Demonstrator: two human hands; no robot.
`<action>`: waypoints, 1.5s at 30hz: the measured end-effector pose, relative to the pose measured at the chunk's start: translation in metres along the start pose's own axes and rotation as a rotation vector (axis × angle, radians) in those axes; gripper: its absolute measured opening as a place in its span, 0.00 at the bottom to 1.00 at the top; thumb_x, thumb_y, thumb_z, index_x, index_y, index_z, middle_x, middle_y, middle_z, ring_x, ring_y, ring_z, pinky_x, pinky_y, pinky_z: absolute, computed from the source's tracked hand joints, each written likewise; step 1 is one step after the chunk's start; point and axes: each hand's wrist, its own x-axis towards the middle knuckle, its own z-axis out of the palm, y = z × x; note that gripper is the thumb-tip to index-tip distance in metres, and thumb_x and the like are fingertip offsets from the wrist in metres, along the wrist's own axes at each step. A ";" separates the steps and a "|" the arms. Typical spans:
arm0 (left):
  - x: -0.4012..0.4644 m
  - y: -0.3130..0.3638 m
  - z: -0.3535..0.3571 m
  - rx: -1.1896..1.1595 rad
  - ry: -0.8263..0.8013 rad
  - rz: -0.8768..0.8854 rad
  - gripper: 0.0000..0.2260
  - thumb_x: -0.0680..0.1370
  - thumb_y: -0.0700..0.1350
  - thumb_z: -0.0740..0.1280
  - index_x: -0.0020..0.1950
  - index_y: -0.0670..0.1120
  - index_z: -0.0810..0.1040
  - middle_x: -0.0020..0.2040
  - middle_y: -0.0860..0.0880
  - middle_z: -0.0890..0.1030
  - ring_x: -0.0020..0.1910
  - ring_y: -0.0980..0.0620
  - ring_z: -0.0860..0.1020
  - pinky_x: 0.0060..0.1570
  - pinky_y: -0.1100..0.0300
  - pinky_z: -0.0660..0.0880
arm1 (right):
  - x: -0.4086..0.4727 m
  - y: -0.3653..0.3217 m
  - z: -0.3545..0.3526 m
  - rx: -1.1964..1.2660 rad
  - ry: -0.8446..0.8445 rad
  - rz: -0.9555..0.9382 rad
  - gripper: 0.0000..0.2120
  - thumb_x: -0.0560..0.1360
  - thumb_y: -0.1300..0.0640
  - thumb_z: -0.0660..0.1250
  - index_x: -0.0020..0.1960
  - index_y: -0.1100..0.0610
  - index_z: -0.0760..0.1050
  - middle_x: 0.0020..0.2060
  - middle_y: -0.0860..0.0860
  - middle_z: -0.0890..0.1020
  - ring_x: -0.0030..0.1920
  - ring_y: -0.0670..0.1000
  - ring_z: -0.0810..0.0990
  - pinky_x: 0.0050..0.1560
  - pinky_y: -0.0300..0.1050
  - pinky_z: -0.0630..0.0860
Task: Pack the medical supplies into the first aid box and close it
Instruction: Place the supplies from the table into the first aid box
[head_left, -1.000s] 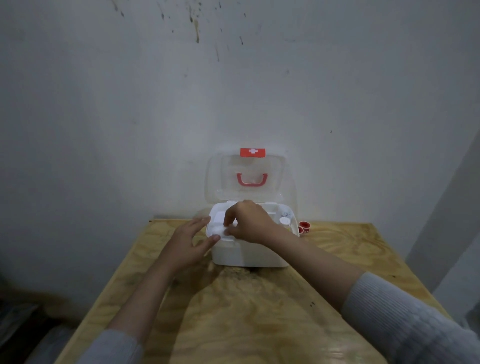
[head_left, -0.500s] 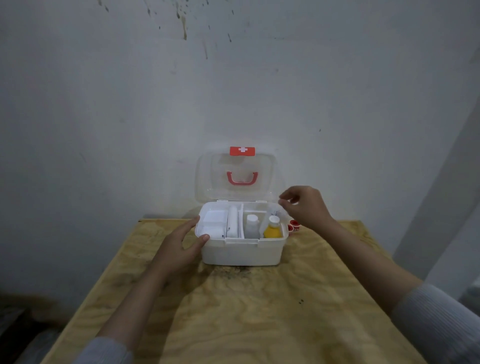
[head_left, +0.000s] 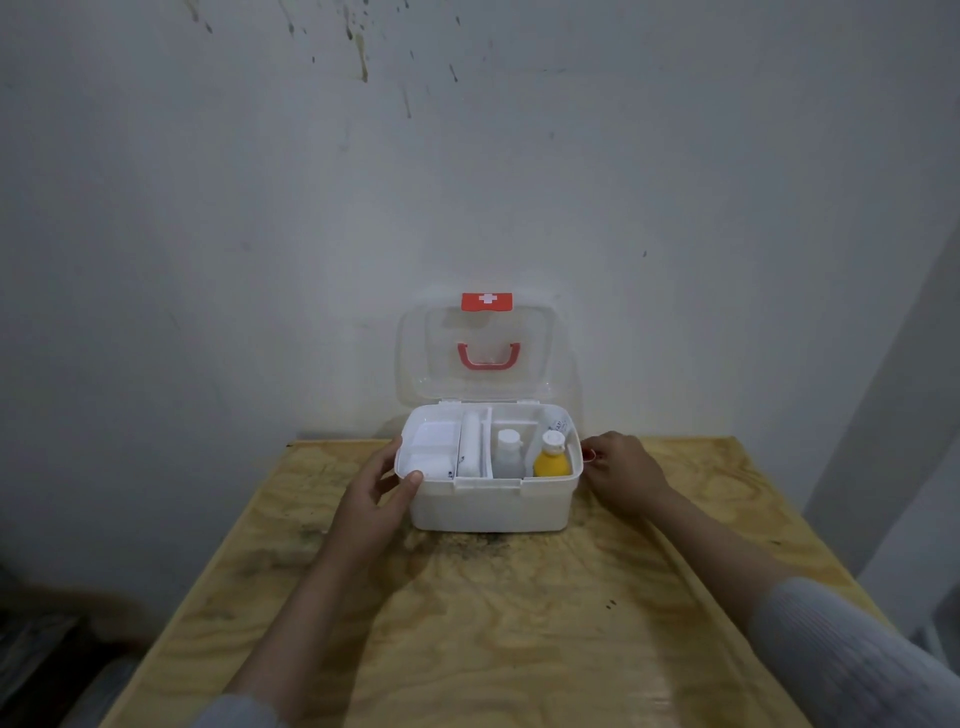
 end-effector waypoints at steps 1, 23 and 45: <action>0.000 -0.002 0.000 -0.013 0.002 -0.001 0.28 0.68 0.60 0.68 0.67 0.55 0.72 0.65 0.55 0.77 0.63 0.54 0.76 0.60 0.49 0.76 | 0.001 0.000 0.002 -0.003 0.008 0.012 0.08 0.71 0.51 0.65 0.46 0.47 0.81 0.43 0.50 0.80 0.46 0.54 0.76 0.40 0.46 0.73; 0.004 -0.010 0.004 -0.089 0.033 0.045 0.23 0.71 0.53 0.68 0.66 0.54 0.73 0.62 0.57 0.79 0.58 0.57 0.78 0.55 0.56 0.78 | -0.003 0.014 -0.028 0.094 0.069 0.003 0.08 0.67 0.52 0.75 0.42 0.55 0.81 0.37 0.50 0.72 0.35 0.46 0.73 0.33 0.32 0.64; 0.007 -0.015 0.002 -0.065 0.015 0.006 0.23 0.74 0.53 0.69 0.69 0.55 0.70 0.66 0.54 0.75 0.61 0.53 0.76 0.54 0.55 0.79 | 0.022 -0.178 -0.050 0.152 -0.094 -0.394 0.13 0.69 0.52 0.74 0.47 0.60 0.81 0.35 0.45 0.77 0.37 0.47 0.76 0.37 0.38 0.74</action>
